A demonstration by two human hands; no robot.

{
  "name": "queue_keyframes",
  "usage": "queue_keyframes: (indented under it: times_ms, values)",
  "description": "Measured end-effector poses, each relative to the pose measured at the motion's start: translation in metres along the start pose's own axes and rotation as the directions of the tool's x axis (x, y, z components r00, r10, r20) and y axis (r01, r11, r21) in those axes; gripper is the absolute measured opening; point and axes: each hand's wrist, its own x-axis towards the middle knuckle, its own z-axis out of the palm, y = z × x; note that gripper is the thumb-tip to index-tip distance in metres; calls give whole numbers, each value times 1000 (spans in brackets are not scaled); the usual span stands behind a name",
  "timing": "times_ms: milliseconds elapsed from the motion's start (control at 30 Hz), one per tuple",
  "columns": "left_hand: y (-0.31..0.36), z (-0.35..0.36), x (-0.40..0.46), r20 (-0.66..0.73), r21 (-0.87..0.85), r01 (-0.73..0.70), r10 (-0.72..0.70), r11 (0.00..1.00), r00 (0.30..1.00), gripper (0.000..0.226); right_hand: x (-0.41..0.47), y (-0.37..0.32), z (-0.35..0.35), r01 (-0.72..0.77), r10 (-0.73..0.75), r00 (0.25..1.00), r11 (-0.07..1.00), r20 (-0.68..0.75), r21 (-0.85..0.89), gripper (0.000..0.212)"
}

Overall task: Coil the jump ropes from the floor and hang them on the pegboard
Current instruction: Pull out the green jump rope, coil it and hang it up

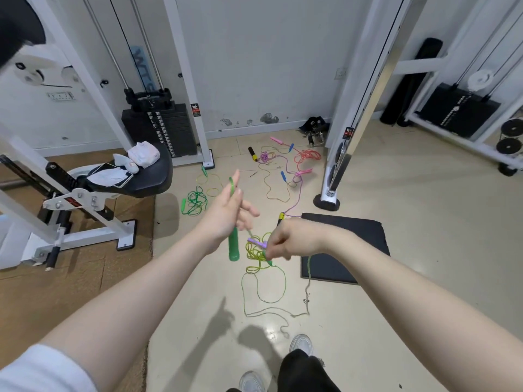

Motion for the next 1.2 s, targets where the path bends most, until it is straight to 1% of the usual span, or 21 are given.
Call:
queue_keyframes:
  times_ms: [33, 67, 100, 167, 233, 333, 400, 433, 467, 500, 600, 667, 733, 800, 833, 900, 933, 1000, 1067, 1100, 1200]
  values:
    - [-1, 2, -1, 45, 47, 7, -9, 999, 999, 45, -7, -11, -4, 44, -45, 997, 999, 68, 14, 11]
    - [0, 4, -2, 99, 87, 22, -30, 996, 995, 44, -13, -20, -9, 90, -92, 993, 995, 70, 38, 10]
    - [0, 4, -4, 149, 121, 39, -57, 992, 987, 43, -17, -26, -14, 128, -130, 991, 990, 15, 62, 10]
    - [2, 4, -10, 267, 115, 76, -104, 990, 958, 39, -20, -29, -27, 180, -157, 972, 976, -175, 125, 10]
    - [4, 5, -14, 394, 50, 139, -148, 989, 907, 39, -19, -22, -37, 219, -129, 924, 951, -360, 220, 16]
    - [13, 6, -17, 578, -66, 333, -236, 941, 781, 60, -12, -2, -36, 317, 0, 824, 829, -567, 461, 22]
    - [20, 3, -18, 713, -183, 385, -147, 904, 685, 57, -2, 13, -25, 341, 110, 788, 742, -606, 577, 23]
    - [23, 1, -18, 742, -244, 372, -74, 896, 666, 55, 4, 20, -16, 330, 122, 800, 728, -588, 601, 26]
    - [27, 0, -18, 735, -289, 339, -19, 895, 678, 53, 9, 23, -6, 295, 115, 829, 741, -547, 604, 29]
    - [30, -1, -18, 697, -313, 308, -3, 898, 717, 52, 13, 25, 4, 247, 100, 869, 760, -485, 601, 32]
    - [34, -1, -17, 485, -385, 312, -98, 869, 869, 51, 14, 15, 20, 46, 104, 975, 774, -198, 632, 32]
    - [27, -9, -10, 310, -461, 274, -136, 844, 941, 53, 7, 7, 21, -98, 122, 993, 784, 2, 614, 34]
    - [16, -24, -1, 135, -429, 189, -145, 883, 980, 57, -3, 0, 17, -214, 141, 975, 815, 173, 539, 32]
    - [4, -43, 7, 11, -302, 152, -155, 941, 988, 59, -16, -8, 13, -221, 117, 962, 861, 246, 457, 26]
    - [-2, -50, 9, -9, -241, 165, -172, 956, 985, 59, -21, -12, 11, -168, 69, 969, 891, 239, 422, 20]
    - [-6, -56, 7, 22, -131, 241, -240, 962, 971, 56, -30, -22, 1, 22, -86, 986, 916, 143, 400, 12]
    - [-5, -54, 4, 62, -59, 280, -277, 958, 959, 57, -32, -28, -4, 123, -158, 986, 899, 48, 421, 10]
    - [2, -46, -4, 181, 98, 318, -332, 943, 926, 67, -33, -36, -17, 292, -211, 953, 830, -218, 476, 10]
    - [16, -34, -15, 370, 193, 288, -341, 938, 864, 80, -26, -35, -28, 410, -175, 869, 777, -462, 477, 18]
    - [25, -28, -20, 464, 205, 271, -337, 941, 819, 86, -22, -34, -33, 430, -143, 831, 778, -537, 458, 20]
    - [44, -18, -29, 683, 79, 259, -242, 963, 690, 94, -6, -23, -33, 398, -14, 779, 784, -626, 477, 19]
